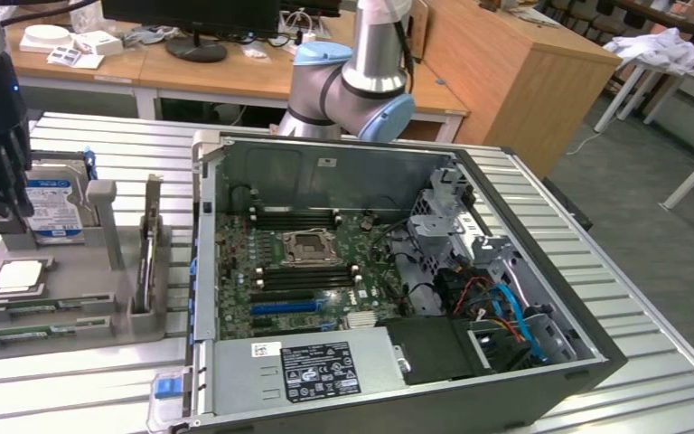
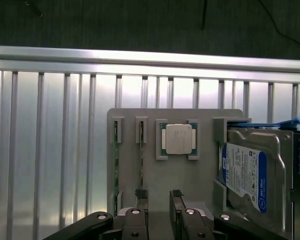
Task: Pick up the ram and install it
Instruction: 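Pick up the ram and move it above insertion slot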
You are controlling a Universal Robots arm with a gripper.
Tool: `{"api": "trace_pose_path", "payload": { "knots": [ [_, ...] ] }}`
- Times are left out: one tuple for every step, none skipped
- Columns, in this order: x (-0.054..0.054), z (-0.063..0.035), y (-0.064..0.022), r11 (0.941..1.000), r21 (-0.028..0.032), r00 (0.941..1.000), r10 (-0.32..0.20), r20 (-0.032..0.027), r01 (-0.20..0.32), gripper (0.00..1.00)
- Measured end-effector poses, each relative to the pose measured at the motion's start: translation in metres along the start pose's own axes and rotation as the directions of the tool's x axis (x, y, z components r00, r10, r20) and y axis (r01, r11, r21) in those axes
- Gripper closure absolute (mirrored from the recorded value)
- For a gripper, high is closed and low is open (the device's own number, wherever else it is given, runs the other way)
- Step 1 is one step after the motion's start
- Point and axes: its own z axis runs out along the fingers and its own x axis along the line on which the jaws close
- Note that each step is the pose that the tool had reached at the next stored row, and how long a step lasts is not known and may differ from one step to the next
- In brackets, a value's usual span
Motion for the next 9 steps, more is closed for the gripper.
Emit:
{"api": "trace_pose_path", "payload": {
  "knots": [
    [0.0, 0.001, 0.0, 1.0, 0.0, 1.0, 0.0, 0.0, 0.0, 0.69],
    [0.0, 0.002, 0.0, 1.0, 0.0, 1.0, 0.0, 0.0, 0.0, 0.69],
    [0.0001, 0.003, 0.0, 1.0, 0.0, 1.0, 0.0, 0.0, 0.0, 0.69],
    [0.0001, 0.0041, 0.0, 1.0, 0.0001, 1.0, 0.0, 0.0, 0.0, 0.69],
    [0.0001, 0.0051, -0.0001, 1.0, 0.0001, 1.0, 0.0, 0.0001, 0.0, 0.69],
    [0.0001, 0.0061, -0.0001, 1.0, 0.0001, 1.0, 0.0, 0.0001, 0.0, 0.69],
    [0.0001, 0.0071, -0.0001, 1.0, 0.0001, 1.0, 0.0, 0.0001, 0.0, 0.69],
    [0.0002, 0.0081, -0.0001, 1.0, 0.0001, 1.0, 0.0, 0.0, 0.0, 0.69],
    [0.0002, 0.009, -0.0001, 1.0, 0.0001, 1.0, 0.0, 0.0001, 0.0, 0.69]
  ]
}}
